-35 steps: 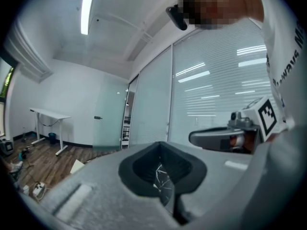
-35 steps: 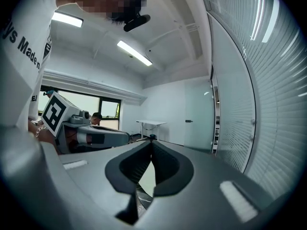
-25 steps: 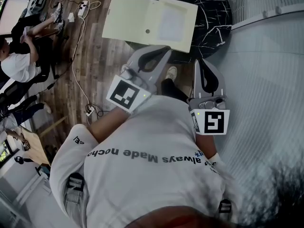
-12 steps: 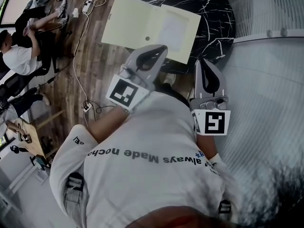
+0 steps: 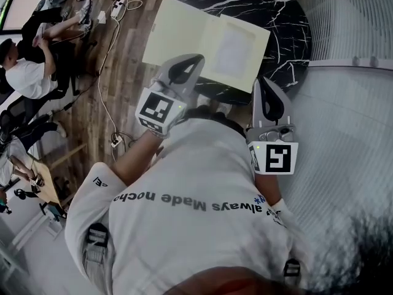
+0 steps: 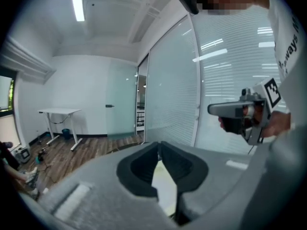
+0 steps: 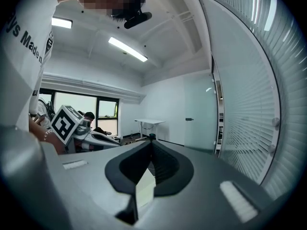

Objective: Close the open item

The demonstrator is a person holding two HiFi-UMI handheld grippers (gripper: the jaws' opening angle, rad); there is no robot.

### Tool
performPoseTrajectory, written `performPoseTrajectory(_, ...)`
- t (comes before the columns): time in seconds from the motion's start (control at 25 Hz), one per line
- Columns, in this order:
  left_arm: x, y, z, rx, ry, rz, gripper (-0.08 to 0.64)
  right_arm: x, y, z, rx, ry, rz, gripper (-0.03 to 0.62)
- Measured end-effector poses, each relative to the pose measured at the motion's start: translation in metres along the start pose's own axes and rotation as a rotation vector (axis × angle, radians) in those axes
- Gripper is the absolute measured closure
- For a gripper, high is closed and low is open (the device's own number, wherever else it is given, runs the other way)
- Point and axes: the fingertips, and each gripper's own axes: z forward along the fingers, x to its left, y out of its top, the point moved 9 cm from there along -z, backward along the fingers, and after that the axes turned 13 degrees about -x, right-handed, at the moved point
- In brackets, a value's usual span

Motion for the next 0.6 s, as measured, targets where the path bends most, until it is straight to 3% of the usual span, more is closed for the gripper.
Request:
performPoseTrajectory(0.16,0.057,-0.024,-0.012,0.081,0.092,-0.012,0.478,0.006,-0.006,0.017,0.012,0.005,0.0,0.591)
performPoseTrajectory(0.36,0.136,-0.082,-0.037,0.231,0.248,-0.03,0.4,0.011,-0.013,0.024,0.026,0.002,0.003,0.591)
performPoseTrajectory(0.44,0.165,-0.107,-0.048,0.275,0.299,-0.082,0.372,0.012,-0.015,0.026,0.033,0.003,0.003,0.591)
performPoseTrajectory(0.6,0.2,-0.161,-0.073,0.308,0.393,-0.28,0.297,0.01,-0.017,0.033,0.049,0.002,-0.003,0.591)
